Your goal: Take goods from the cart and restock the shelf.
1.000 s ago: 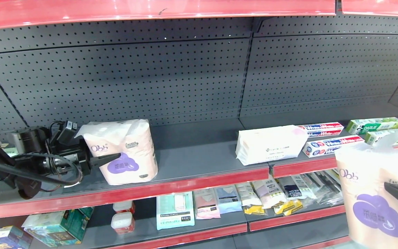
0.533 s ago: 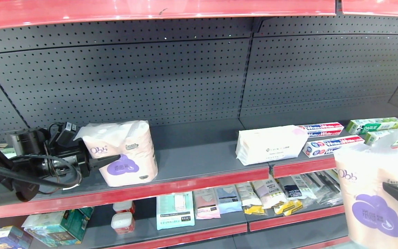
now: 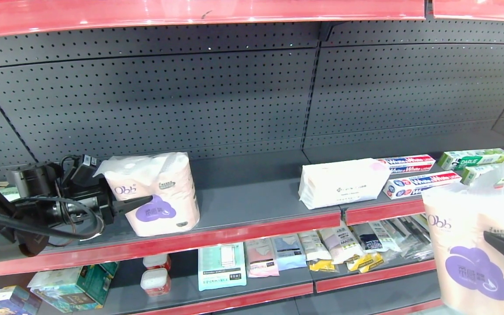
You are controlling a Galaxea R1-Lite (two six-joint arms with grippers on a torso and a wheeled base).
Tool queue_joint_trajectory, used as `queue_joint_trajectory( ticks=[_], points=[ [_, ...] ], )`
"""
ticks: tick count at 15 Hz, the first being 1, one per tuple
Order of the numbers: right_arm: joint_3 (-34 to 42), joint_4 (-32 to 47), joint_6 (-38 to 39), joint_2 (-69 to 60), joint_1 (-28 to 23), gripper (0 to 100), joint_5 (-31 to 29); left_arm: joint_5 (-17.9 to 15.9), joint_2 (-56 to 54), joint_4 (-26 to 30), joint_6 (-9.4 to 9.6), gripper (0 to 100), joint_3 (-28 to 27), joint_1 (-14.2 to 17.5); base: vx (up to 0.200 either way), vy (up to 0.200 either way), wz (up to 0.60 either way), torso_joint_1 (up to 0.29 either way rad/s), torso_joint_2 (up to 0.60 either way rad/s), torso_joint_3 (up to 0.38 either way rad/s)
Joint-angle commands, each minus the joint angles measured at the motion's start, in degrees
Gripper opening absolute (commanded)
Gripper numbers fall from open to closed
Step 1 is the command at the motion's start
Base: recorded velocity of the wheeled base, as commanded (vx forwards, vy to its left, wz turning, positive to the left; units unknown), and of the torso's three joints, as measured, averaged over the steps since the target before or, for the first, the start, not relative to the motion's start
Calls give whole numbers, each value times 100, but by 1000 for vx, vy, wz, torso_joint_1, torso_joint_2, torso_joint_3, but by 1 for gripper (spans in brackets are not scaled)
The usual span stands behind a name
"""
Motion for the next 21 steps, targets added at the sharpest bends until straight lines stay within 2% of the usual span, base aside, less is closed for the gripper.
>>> queue_joint_trajectory(
  ticks=[1, 6, 9, 21],
  points=[
    [-7, -3, -1, 3, -2, 0, 1, 32, 5, -162, -3, 0, 70, 28, 0, 0, 0, 0, 0, 0],
    [-7, -3, -1, -23, -2, 0, 1, 111, -4, -514, -3, 0, 395, 20, 0, 0, 0, 0, 0, 0],
    [2, -3, -1, -41, -2, 0, 1, 269, -4, -522, -3, 0, 395, 20, 0, 0, 0, 0, 0, 0],
    [2, -3, -1, -23, -2, 0, 1, 251, 5, -522, -47, 0, 298, -15, 0, 0, 0, 0, 0, 0]
  ],
)
